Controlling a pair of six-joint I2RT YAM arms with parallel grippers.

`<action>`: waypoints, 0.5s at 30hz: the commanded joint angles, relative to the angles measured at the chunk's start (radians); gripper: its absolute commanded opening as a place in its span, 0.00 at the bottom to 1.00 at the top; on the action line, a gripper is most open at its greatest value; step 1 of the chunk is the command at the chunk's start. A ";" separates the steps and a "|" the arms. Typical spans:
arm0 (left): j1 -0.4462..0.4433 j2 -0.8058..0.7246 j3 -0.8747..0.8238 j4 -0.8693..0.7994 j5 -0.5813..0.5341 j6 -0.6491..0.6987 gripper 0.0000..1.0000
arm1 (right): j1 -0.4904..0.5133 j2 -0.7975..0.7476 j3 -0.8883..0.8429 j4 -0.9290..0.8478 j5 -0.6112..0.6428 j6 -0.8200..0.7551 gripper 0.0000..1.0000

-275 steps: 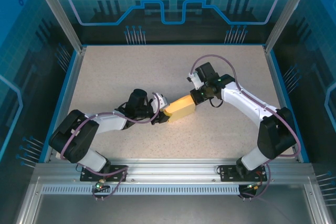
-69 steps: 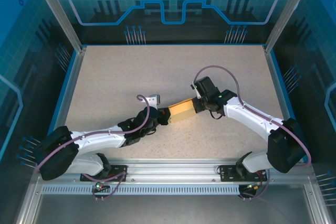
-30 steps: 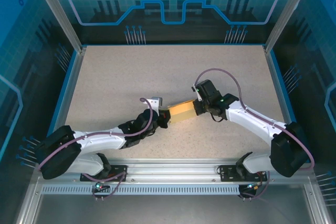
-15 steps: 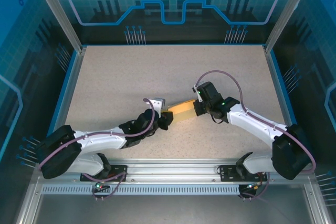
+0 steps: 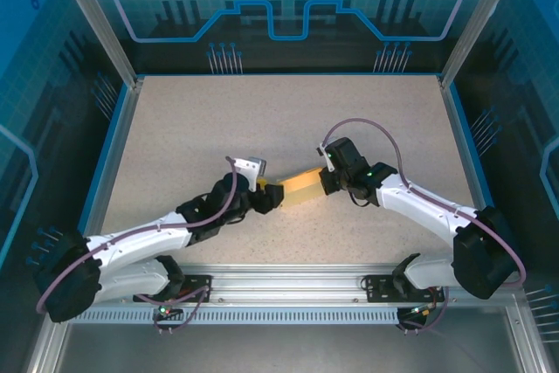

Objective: Fold the paper box

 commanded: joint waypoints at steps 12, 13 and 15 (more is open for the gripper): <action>0.155 0.301 0.350 -0.205 0.318 0.164 0.57 | 0.025 0.002 0.005 -0.042 -0.012 -0.014 0.04; 0.156 0.324 0.368 -0.212 0.332 0.175 0.56 | 0.026 0.001 0.005 -0.043 -0.010 -0.014 0.04; 0.155 0.355 0.393 -0.220 0.363 0.188 0.56 | 0.025 -0.001 0.005 -0.043 -0.009 -0.014 0.04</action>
